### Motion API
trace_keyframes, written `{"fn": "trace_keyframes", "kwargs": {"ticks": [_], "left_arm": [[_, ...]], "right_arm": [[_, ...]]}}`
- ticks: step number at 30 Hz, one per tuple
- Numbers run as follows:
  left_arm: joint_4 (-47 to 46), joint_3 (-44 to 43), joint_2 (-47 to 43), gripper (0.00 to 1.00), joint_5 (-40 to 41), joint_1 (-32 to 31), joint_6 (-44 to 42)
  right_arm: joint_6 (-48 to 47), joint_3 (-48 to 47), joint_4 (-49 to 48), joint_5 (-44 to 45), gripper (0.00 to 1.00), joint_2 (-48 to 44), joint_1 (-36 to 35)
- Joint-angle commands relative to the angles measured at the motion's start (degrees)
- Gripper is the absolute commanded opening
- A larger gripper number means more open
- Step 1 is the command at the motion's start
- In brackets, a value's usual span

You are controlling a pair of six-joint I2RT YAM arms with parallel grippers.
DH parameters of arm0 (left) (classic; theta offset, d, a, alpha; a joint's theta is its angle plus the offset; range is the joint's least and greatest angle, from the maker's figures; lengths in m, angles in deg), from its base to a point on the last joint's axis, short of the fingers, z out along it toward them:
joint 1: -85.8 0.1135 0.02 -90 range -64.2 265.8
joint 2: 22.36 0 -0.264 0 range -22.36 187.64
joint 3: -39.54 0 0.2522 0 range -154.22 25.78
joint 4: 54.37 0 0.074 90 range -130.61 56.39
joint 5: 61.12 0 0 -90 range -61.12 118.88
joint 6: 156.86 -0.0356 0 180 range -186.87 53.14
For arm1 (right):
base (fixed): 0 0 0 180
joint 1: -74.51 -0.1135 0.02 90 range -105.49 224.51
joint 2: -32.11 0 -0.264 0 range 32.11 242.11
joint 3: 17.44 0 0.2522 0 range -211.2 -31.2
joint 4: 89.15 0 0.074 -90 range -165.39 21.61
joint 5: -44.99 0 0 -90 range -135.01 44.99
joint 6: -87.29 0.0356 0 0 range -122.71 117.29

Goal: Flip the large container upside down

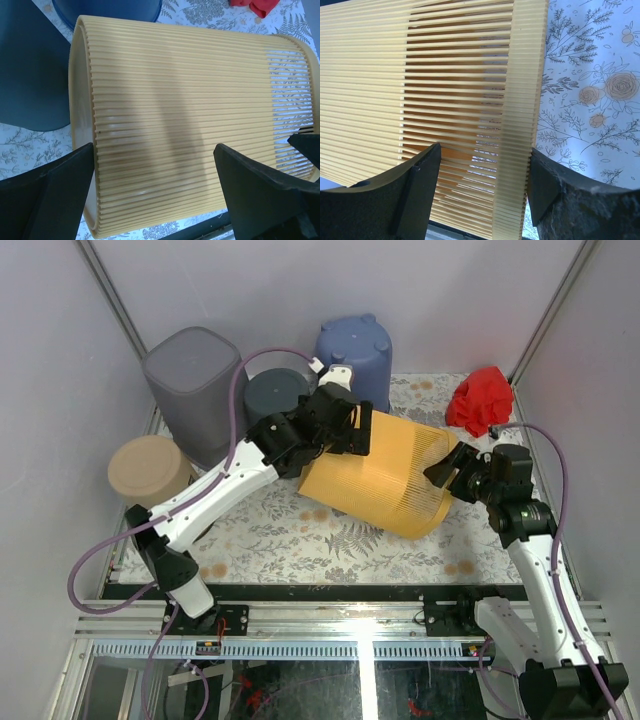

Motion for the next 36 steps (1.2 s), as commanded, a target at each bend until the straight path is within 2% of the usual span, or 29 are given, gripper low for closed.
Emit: {"fn": "trace_keyframes", "kwargs": {"ticks": [1, 19, 27, 36], "left_arm": [[-15.1, -5.4, 2.9, 0.95, -11.8, -5.8, 1.3], [-11.2, -19.6, 8.9, 0.95, -11.0, -11.7, -1.8], [-11.2, -19.7, 9.1, 0.95, -11.2, -12.3, -2.9], [-11.5, -18.0, 8.9, 0.95, -9.9, -12.3, -2.3]], "right_arm": [[-0.1, 4.5, 1.1, -12.3, 0.69, -1.5, -2.8], [5.2, 16.1, -4.3, -16.4, 0.69, -10.1, -2.8], [9.4, 21.8, -10.4, -16.8, 0.69, -13.7, -2.8], [8.3, 21.0, -9.9, -15.4, 0.69, -12.7, -2.8]]}}
